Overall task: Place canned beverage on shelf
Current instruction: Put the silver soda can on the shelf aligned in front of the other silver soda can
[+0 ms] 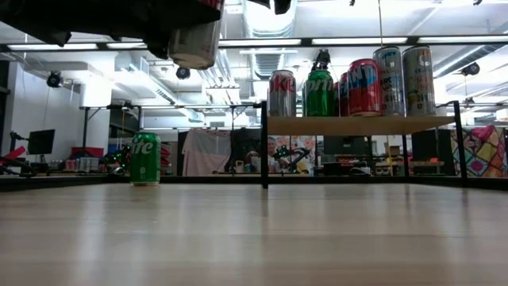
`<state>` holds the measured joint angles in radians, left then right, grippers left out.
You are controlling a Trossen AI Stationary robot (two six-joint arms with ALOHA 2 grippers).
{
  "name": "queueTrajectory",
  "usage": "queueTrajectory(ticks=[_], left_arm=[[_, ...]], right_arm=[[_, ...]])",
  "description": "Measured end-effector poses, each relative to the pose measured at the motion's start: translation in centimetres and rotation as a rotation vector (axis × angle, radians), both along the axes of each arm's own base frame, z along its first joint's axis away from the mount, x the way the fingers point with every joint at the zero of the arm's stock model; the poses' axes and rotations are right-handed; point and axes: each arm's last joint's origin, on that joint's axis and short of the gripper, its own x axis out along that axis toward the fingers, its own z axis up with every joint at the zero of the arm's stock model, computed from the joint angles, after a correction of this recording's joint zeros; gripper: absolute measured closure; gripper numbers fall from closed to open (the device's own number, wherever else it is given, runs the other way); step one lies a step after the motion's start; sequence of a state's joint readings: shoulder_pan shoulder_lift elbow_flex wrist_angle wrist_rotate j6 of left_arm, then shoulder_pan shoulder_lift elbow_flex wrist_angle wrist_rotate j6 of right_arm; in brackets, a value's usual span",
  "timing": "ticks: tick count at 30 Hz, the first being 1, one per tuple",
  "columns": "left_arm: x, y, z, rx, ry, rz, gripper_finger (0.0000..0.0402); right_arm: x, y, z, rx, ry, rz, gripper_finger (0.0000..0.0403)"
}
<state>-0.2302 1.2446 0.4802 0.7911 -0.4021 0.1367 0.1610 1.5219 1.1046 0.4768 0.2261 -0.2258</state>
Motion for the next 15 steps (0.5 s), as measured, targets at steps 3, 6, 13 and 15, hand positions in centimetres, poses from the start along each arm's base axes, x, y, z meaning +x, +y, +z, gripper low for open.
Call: queueTrajectory(ticks=[3,6,13,15], left_arm=[[0.1,0.0,0.3,0.012,-0.01,0.0,0.0117],[0.3,-0.1,0.8,0.018,-0.025,0.001,0.0117],[1.1,-0.3,1.9,0.035,-0.048,0.001,0.0117],[1.4,-0.4,1.8,0.041,-0.039,0.002,0.0117]], right_arm=[[0.0,-0.1,0.3,0.058,-0.036,-0.005,0.0074],[0.0,-0.3,0.2,0.076,-0.035,-0.008,0.0074],[1.2,-0.1,-1.2,0.107,-0.07,0.009,0.0074],[1.6,0.0,-1.7,0.098,-0.086,0.002,0.0074]])
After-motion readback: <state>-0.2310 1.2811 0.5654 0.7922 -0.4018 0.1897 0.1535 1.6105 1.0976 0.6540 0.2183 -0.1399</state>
